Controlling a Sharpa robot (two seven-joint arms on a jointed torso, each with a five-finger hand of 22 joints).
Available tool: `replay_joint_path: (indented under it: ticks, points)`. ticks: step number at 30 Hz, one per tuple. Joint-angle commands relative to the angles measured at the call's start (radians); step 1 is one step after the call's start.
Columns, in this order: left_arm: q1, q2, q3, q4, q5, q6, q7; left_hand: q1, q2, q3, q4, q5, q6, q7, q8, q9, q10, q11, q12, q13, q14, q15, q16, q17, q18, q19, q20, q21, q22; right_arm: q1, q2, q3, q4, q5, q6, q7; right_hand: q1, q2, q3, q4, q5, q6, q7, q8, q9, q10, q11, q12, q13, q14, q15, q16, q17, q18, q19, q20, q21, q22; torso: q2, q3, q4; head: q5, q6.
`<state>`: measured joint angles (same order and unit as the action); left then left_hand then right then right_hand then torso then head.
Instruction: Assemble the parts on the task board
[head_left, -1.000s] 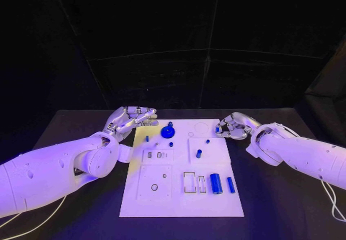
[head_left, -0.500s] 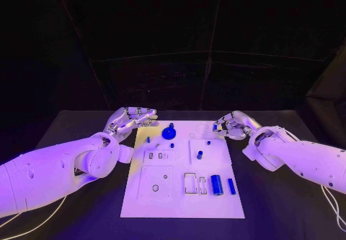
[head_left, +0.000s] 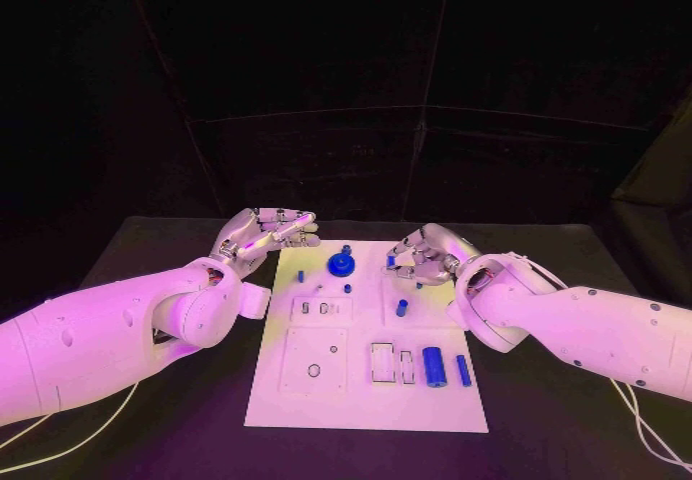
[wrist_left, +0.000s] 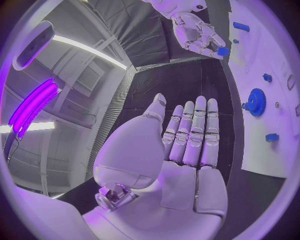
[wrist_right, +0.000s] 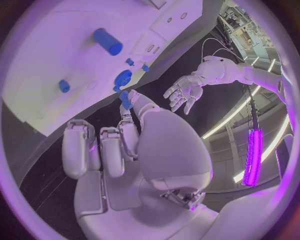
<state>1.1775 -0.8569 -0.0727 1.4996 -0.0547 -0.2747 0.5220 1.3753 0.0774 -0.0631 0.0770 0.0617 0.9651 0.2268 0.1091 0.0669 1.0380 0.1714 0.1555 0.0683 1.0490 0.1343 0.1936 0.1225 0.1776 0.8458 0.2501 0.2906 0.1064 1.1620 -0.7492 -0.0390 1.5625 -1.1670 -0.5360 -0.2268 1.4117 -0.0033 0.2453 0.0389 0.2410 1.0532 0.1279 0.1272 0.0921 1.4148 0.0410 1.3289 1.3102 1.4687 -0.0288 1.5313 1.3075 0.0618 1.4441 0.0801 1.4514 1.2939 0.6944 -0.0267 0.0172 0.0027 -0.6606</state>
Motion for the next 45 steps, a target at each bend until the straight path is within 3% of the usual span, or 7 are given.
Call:
replay_joint_path:
  ticks: [1,8,19,23,26,41,45]
  points:
    - [0.002,0.003,0.001,0.001,0.020,0.019,-0.001,0.009,0.002,0.001,-0.008,0.001,0.006,-0.001,-0.007,-0.002,0.009,-0.001,-0.003,-0.001,0.008,-0.001,-0.002,0.001,0.007,0.007,-0.002,-0.006,-0.002,0.002,0.035,0.000,0.010,-0.117,0.021,-0.098,-0.002,0.006,0.013,0.002,-0.005,0.012,-0.006,0.006,0.011,-0.004,-0.005,-0.003,0.018,0.084,-0.006,0.002,0.181,-0.006,0.001,-0.008,0.003,-0.001,-0.012,-0.0072,0.0083,0.008,-0.008]
    - [0.004,0.006,0.001,0.000,0.045,0.019,-0.001,0.010,0.004,0.002,-0.009,0.001,0.007,-0.001,-0.007,-0.002,0.009,-0.001,-0.003,-0.001,0.009,-0.001,-0.003,0.001,0.007,0.008,-0.002,-0.007,-0.002,-0.014,0.116,-0.003,-0.016,-0.181,0.078,-0.122,-0.009,0.005,0.020,0.000,-0.013,0.009,-0.005,0.003,0.011,-0.006,-0.004,-0.006,0.016,0.084,-0.006,0.002,0.181,-0.006,0.001,-0.008,0.003,-0.001,-0.020,-0.0148,0.0161,0.021,-0.021]
    - [0.006,0.003,0.001,-0.001,0.055,0.016,0.001,0.011,0.005,0.003,-0.011,0.001,0.008,-0.001,-0.008,-0.001,0.010,-0.001,-0.004,-0.001,0.009,-0.001,-0.003,0.001,0.007,0.008,-0.002,-0.007,-0.003,-0.030,0.203,-0.020,-0.067,-0.292,0.120,-0.131,-0.011,0.005,0.022,0.001,-0.013,0.008,-0.004,0.001,0.011,-0.007,-0.004,-0.008,0.014,0.083,-0.006,0.000,0.177,-0.006,0.001,-0.008,0.003,-0.001,-0.019,-0.0138,0.0174,0.033,-0.030]
    - [0.007,0.004,0.001,-0.003,0.056,0.021,0.000,0.011,0.005,0.003,-0.011,0.001,0.008,-0.001,-0.008,-0.001,0.010,-0.001,-0.004,-0.001,0.009,-0.001,-0.003,0.001,0.007,0.008,-0.002,-0.007,-0.003,-0.037,0.221,-0.021,-0.082,-0.311,0.133,-0.135,-0.015,0.004,0.024,0.001,-0.014,0.007,-0.003,0.000,0.011,-0.006,-0.003,-0.008,0.015,0.083,-0.006,0.001,0.178,-0.006,0.001,-0.008,0.002,-0.002,-0.019,-0.0114,0.0179,0.038,-0.032]
    - [0.007,0.004,0.001,-0.005,0.057,0.024,-0.001,0.011,0.005,0.003,-0.011,0.001,0.008,-0.001,-0.008,-0.001,0.010,-0.001,-0.004,-0.001,0.009,-0.001,-0.003,0.001,0.007,0.008,-0.002,-0.007,-0.003,-0.046,0.234,-0.022,-0.089,-0.321,0.138,-0.135,-0.015,0.004,0.024,0.001,-0.014,0.007,-0.003,0.000,0.011,-0.006,-0.003,-0.008,0.015,0.083,-0.006,0.001,0.178,-0.006,0.001,-0.008,0.002,-0.002,-0.019,-0.0109,0.0149,0.041,-0.034]
    - [0.007,0.008,0.001,-0.010,0.057,0.029,-0.002,0.012,0.006,0.004,-0.012,0.001,0.008,-0.001,-0.008,-0.001,0.011,-0.001,-0.004,-0.001,0.010,-0.001,-0.004,0.001,0.007,0.009,-0.002,-0.007,-0.003,-0.061,0.264,-0.023,-0.127,-0.336,0.151,-0.136,-0.019,0.002,0.025,0.002,-0.015,0.007,-0.003,-0.001,0.011,-0.006,-0.003,-0.008,0.015,0.083,-0.005,0.000,0.176,-0.006,0.000,-0.008,0.002,-0.003,-0.018,-0.0103,0.0182,0.041,-0.043]
    - [0.007,0.009,0.001,-0.012,0.057,0.030,-0.003,0.012,0.006,0.004,-0.012,0.001,0.008,-0.001,-0.008,-0.001,0.011,-0.001,-0.004,-0.001,0.010,-0.001,-0.004,0.001,0.007,0.009,-0.002,-0.007,-0.003,-0.065,0.267,-0.023,-0.131,-0.337,0.154,-0.135,-0.019,0.002,0.025,0.002,-0.015,0.007,-0.003,-0.001,0.011,-0.006,-0.003,-0.008,0.015,0.083,-0.005,0.000,0.176,-0.006,0.000,-0.008,0.002,-0.003,-0.018,-0.0094,0.0154,0.043,-0.044]
